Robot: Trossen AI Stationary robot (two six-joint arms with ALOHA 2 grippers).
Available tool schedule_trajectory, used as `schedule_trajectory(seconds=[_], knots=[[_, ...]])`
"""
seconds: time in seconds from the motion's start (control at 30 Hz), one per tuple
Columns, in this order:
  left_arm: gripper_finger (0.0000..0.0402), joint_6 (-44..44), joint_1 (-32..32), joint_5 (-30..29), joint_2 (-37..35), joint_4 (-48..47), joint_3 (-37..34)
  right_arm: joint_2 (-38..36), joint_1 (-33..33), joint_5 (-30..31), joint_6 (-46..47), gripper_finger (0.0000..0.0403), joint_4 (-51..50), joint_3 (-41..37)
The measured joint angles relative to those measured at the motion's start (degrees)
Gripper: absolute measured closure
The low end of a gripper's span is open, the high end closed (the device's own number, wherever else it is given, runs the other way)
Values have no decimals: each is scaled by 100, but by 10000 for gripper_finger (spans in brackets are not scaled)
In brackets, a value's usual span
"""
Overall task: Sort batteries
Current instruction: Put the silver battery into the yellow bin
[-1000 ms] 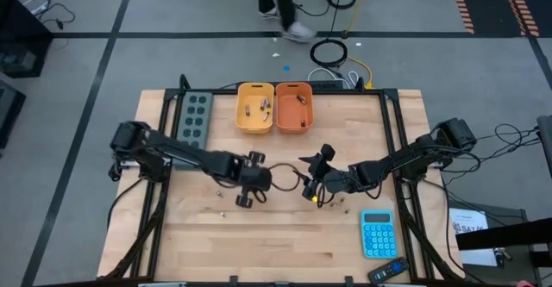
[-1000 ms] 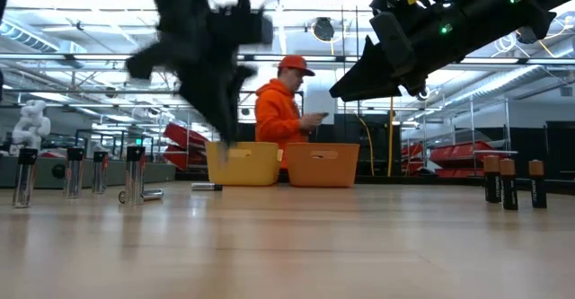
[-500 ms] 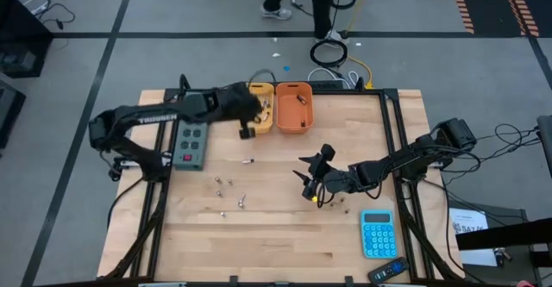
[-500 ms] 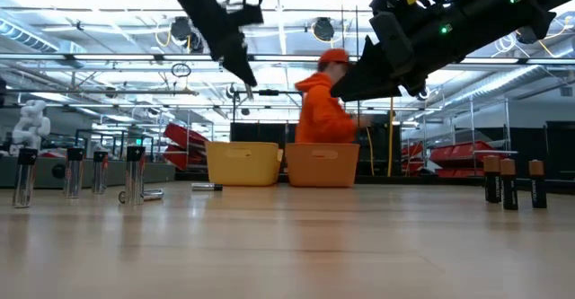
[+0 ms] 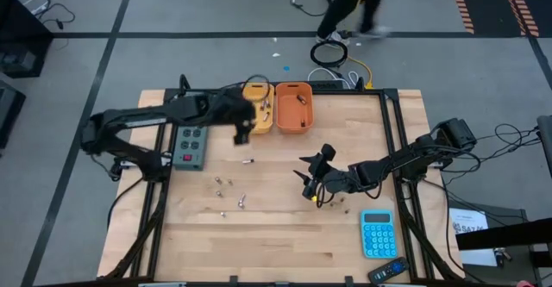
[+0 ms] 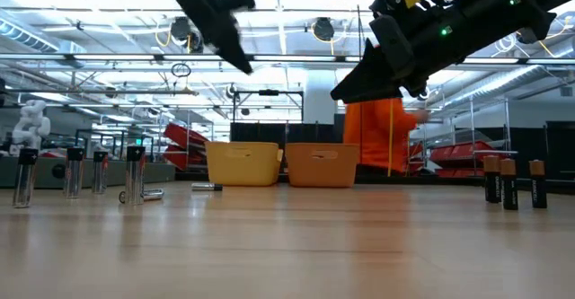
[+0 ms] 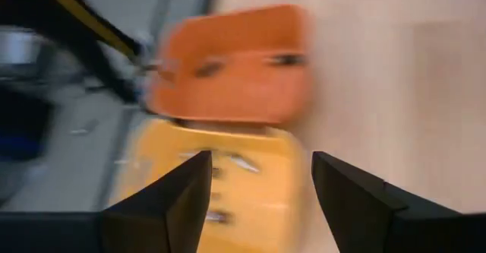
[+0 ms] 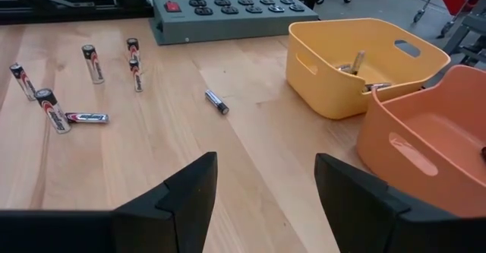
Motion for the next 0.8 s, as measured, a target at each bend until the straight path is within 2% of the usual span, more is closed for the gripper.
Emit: schedule_trajectory(seconds=[0.13,0.27,0.43,0.53,0.63,0.8], knots=[[161,-830,-642,682,-392,-1327,-65,0,4,-11,22,190,0,0],[161,-1961,-1445,745,-442,-2090,-458,0,4,-28,22,190,26,0],[160,-2742,-2446,982,-401,-2304,-1054,0,4,-28,83,190,48,0],[160,-2938,-2830,638,-397,-2437,-1267,0,4,-27,94,190,49,0],[160,-3054,-2997,369,-401,-2484,-1424,0,4,-26,81,190,52,0],[160,-3169,-2996,317,-401,-2345,-1708,0,4,-26,86,190,50,0]])
